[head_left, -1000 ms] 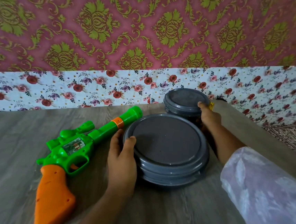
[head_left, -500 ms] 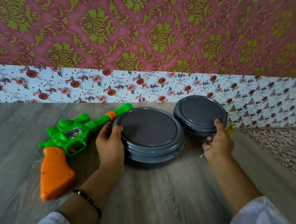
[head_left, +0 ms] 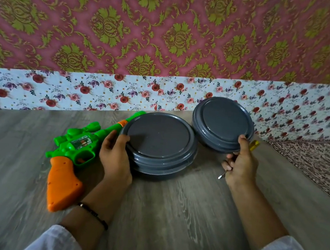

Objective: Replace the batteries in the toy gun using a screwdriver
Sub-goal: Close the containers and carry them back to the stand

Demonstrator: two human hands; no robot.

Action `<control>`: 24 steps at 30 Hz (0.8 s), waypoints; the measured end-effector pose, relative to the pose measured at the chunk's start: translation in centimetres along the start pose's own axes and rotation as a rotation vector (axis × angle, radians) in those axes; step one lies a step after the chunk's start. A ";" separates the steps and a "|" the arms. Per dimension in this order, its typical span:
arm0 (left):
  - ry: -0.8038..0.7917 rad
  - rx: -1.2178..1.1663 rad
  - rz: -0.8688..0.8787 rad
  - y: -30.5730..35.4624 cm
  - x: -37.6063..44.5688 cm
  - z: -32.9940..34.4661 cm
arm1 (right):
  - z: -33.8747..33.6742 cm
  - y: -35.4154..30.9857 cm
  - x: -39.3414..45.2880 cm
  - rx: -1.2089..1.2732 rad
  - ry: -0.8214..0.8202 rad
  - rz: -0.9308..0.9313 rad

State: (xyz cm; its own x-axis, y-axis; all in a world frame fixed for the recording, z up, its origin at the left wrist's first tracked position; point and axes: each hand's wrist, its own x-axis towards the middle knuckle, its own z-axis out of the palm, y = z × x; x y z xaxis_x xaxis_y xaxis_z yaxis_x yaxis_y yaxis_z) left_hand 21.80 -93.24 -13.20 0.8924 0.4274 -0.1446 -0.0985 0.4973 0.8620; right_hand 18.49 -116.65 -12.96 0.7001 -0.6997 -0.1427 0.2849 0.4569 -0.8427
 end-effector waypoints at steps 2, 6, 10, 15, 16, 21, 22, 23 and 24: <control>0.007 -0.003 -0.006 -0.1 0.1 0.1 | 0.1 0.2 0.2 -0.028 0.004 0.001; 0.037 0.019 0.008 -0.5 0.4 0.2 | 0.2 0.3 0.4 -0.057 0.017 0.010; 0.058 0.028 -0.005 -0.4 0.3 0.2 | 0.1 -0.1 -0.2 -0.040 0.037 0.058; 0.180 -0.008 -0.139 0.9 0.0 0.3 | 0.7 -1.2 -2.2 -0.054 0.044 0.143; 0.197 -0.017 -0.163 1.6 -0.2 0.3 | 1.0 -1.9 -2.8 -0.055 0.059 0.163; 0.214 0.023 -0.129 8.2 -1.7 1.7 | 3.7 -7.1 -5.3 -0.121 0.058 0.237; 0.208 0.035 -0.116 9.5 -2.1 1.9 | 4.1 -8.0 -5.8 -0.127 0.048 0.260; 0.214 0.043 -0.108 11.3 -2.8 2.0 | 4.5 -9.1 -6.4 -0.134 0.041 0.300; 0.223 0.052 -0.098 12.5 -3.4 2.0 | 4.6 -9.7 -6.9 -0.144 0.037 0.325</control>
State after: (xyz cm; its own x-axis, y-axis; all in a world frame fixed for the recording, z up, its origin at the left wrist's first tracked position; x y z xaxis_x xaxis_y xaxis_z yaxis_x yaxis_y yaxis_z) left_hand 18.39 -90.00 -0.90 0.7767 0.5381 -0.3275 0.0114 0.5078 0.8614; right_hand 13.95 -113.74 -1.37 0.7143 -0.5509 -0.4315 -0.0458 0.5785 -0.8144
